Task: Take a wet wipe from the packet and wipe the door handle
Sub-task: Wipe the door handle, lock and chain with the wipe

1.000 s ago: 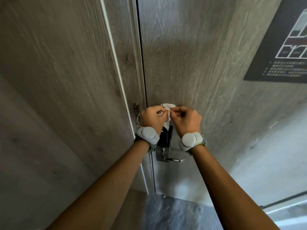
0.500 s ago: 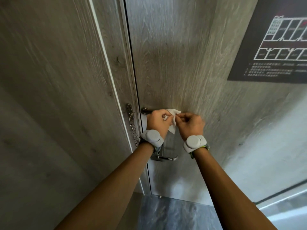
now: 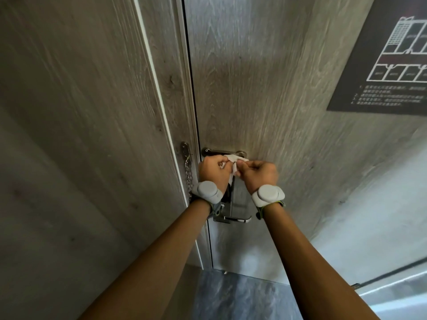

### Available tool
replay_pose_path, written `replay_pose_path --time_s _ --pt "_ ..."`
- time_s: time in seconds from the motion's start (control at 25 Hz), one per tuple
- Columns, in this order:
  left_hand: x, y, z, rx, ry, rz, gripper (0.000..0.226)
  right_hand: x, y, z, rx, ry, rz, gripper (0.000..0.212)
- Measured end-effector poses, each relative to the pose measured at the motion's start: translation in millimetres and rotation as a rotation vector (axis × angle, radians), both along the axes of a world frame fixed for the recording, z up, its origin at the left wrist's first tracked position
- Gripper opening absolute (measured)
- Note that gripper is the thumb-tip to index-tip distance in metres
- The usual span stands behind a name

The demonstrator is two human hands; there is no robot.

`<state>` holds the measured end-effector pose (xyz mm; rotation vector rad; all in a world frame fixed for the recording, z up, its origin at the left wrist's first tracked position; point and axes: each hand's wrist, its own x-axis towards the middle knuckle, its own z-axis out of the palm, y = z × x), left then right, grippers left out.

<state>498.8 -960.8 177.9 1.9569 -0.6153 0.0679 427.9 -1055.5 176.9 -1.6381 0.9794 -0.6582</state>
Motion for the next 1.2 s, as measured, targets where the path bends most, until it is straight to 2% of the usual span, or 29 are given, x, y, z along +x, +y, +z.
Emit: replay_pose_path --time_s 0.72,1.0,1.2 --pt "43.2 52.1 -4.7 -0.029 -0.182 0.073 0.015 54.9 58.0 -1.5 -0.091 -0.064 0.067 0.021" --pt "48.0 69.8 -6.4 -0.110 -0.124 0.065 0.013 53.5 69.1 0.6 -0.090 -0.086 0.070 0.022" --pt "61.1 87.2 8.6 -0.171 -0.113 0.100 0.022 62.2 82.8 16.6 -0.205 -0.187 0.116 0.012"
